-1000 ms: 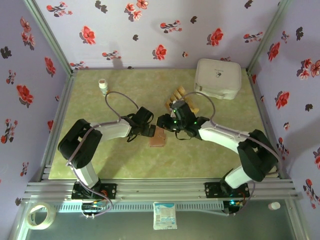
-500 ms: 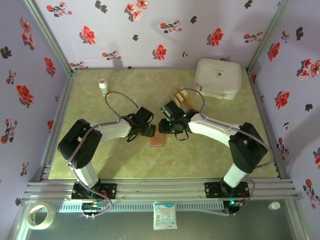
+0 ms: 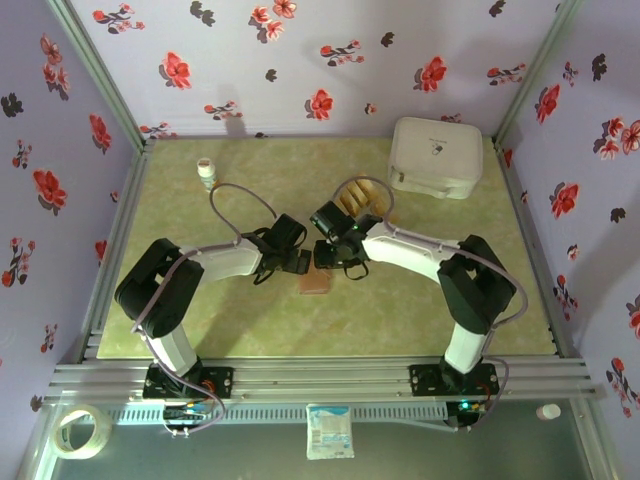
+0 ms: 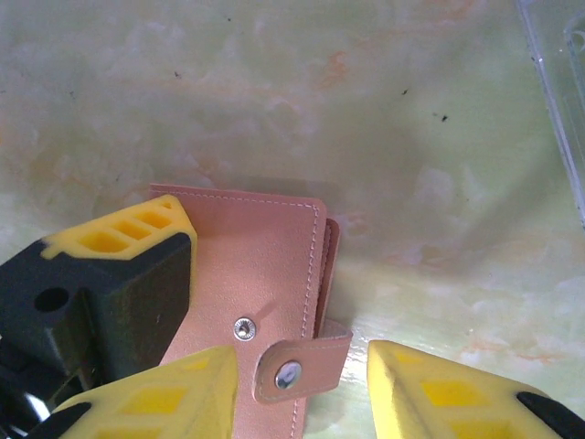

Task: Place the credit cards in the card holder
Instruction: Close the button on the card holder.

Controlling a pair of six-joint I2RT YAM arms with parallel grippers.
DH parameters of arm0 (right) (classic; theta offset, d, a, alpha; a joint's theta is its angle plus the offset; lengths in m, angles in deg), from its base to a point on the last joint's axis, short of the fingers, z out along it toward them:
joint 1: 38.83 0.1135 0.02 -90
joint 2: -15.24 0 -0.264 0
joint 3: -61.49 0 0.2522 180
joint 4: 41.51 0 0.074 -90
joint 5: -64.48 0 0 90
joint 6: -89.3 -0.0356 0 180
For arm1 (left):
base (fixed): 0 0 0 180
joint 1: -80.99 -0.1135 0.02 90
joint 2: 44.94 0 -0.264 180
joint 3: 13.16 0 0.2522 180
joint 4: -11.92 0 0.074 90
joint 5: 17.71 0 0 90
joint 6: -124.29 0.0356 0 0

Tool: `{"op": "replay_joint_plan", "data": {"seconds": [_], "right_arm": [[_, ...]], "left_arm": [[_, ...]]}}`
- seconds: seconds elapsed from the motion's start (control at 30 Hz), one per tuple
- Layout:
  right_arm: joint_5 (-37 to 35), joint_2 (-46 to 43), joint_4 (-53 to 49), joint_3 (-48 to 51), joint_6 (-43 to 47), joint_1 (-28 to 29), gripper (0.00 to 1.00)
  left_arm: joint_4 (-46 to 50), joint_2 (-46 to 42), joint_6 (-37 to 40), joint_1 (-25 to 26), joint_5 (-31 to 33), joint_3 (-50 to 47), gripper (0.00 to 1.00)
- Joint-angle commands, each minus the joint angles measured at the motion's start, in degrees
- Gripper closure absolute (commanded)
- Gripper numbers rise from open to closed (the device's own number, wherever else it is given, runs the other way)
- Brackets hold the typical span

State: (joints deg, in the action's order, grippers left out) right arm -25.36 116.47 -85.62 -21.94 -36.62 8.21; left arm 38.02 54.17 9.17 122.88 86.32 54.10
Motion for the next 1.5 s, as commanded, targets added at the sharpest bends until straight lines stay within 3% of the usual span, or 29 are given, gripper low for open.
{"op": "replay_joint_plan", "data": {"seconds": [0.0, 0.27, 0.83, 0.93, 1.1, 1.47], "right_arm": [[-1.0, 1.5, -1.5, -1.7, 1.3, 0.4, 0.59], [-0.8, 3.3, -1.5, -2.7, 1.6, 0.4, 0.63], [-0.7, 2.3, -1.0, -0.7, 1.4, 0.4, 0.88], [-0.8, 1.9, -1.1, -0.4, 1.4, 0.4, 0.88], [-1.0, 1.1, -1.2, 0.3, 1.3, 0.3, 0.8], [-1.2, -0.6, -1.2, 1.6, 1.0, 0.3, 0.81]], "left_arm": [[5.0, 0.6, 0.6, 0.7, 1.0, -1.9, 0.02], [4.9, 0.5, 0.6, 0.7, 1.0, -2.1, 0.02], [4.5, 0.8, 0.7, 0.7, 1.0, -2.2, 0.02], [4.5, 0.7, 0.7, 0.8, 1.0, -2.1, 0.02], [4.5, 0.6, 0.7, 0.7, 1.0, -2.2, 0.02], [4.4, 0.6, 0.7, 0.8, 1.0, -2.3, 0.02]]}}
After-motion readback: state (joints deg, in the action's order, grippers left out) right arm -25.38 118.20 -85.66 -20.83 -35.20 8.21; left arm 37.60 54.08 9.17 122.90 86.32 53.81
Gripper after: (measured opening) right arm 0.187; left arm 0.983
